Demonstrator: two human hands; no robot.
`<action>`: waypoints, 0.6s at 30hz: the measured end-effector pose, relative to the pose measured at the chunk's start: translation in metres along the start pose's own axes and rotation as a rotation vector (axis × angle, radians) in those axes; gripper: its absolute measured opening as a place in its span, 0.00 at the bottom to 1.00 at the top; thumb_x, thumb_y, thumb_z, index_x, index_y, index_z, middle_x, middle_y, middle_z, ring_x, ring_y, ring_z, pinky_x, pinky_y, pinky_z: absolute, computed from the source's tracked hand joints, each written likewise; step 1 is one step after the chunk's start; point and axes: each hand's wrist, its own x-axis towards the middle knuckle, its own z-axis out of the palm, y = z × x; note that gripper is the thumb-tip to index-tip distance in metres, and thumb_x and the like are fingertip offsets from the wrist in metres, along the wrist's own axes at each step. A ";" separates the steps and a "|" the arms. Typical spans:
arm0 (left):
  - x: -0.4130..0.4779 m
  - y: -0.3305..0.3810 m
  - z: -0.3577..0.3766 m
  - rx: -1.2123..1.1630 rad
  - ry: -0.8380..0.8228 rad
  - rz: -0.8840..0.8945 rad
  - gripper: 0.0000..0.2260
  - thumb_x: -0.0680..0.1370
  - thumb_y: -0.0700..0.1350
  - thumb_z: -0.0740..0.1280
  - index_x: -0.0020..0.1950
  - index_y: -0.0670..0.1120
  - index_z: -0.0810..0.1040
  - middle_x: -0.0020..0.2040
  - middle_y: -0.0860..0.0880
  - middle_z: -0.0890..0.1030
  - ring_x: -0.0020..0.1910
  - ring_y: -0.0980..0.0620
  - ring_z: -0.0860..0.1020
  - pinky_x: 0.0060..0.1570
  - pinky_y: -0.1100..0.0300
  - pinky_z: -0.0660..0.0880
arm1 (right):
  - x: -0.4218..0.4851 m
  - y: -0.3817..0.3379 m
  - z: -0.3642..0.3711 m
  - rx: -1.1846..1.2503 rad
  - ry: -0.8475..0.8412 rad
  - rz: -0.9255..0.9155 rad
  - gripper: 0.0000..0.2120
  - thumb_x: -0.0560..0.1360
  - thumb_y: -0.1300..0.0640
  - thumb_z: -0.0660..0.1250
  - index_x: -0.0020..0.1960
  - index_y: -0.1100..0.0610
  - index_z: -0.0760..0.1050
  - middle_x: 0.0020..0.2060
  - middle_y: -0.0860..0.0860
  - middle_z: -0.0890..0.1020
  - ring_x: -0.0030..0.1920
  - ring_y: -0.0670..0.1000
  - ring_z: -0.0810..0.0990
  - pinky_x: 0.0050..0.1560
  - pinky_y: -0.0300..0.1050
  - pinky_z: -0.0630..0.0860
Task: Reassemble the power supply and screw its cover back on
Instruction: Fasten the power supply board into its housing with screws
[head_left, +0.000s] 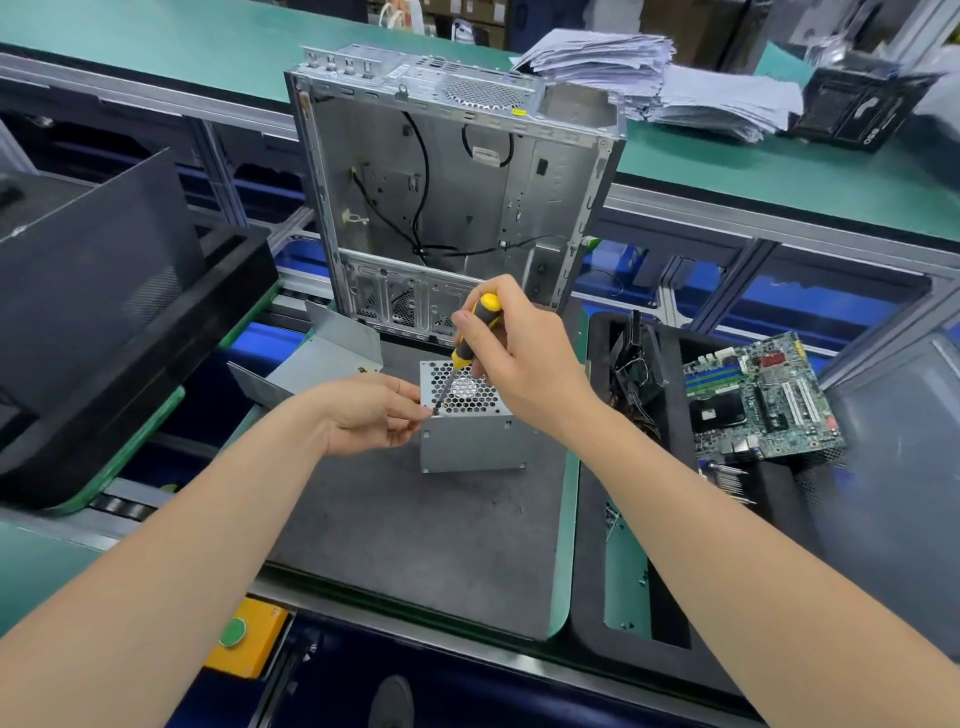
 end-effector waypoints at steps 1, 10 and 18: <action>0.000 0.000 0.000 0.007 -0.010 0.002 0.16 0.81 0.31 0.66 0.37 0.46 0.81 0.28 0.52 0.76 0.30 0.58 0.75 0.48 0.59 0.71 | 0.000 -0.001 0.001 -0.006 -0.009 0.000 0.06 0.85 0.52 0.63 0.56 0.54 0.71 0.38 0.47 0.84 0.35 0.46 0.83 0.39 0.46 0.81; 0.000 0.001 -0.001 0.019 -0.016 -0.008 0.09 0.81 0.32 0.66 0.44 0.43 0.80 0.28 0.51 0.77 0.32 0.56 0.74 0.48 0.58 0.72 | 0.002 -0.003 0.002 -0.015 -0.049 0.000 0.04 0.85 0.53 0.63 0.56 0.54 0.71 0.39 0.47 0.84 0.37 0.46 0.83 0.39 0.43 0.80; 0.002 0.002 -0.002 0.053 -0.012 -0.018 0.17 0.81 0.31 0.67 0.36 0.45 0.85 0.32 0.50 0.79 0.35 0.55 0.73 0.46 0.59 0.73 | 0.018 -0.010 -0.011 -0.035 -0.391 -0.021 0.07 0.85 0.60 0.61 0.62 0.52 0.69 0.48 0.51 0.84 0.46 0.47 0.82 0.49 0.46 0.80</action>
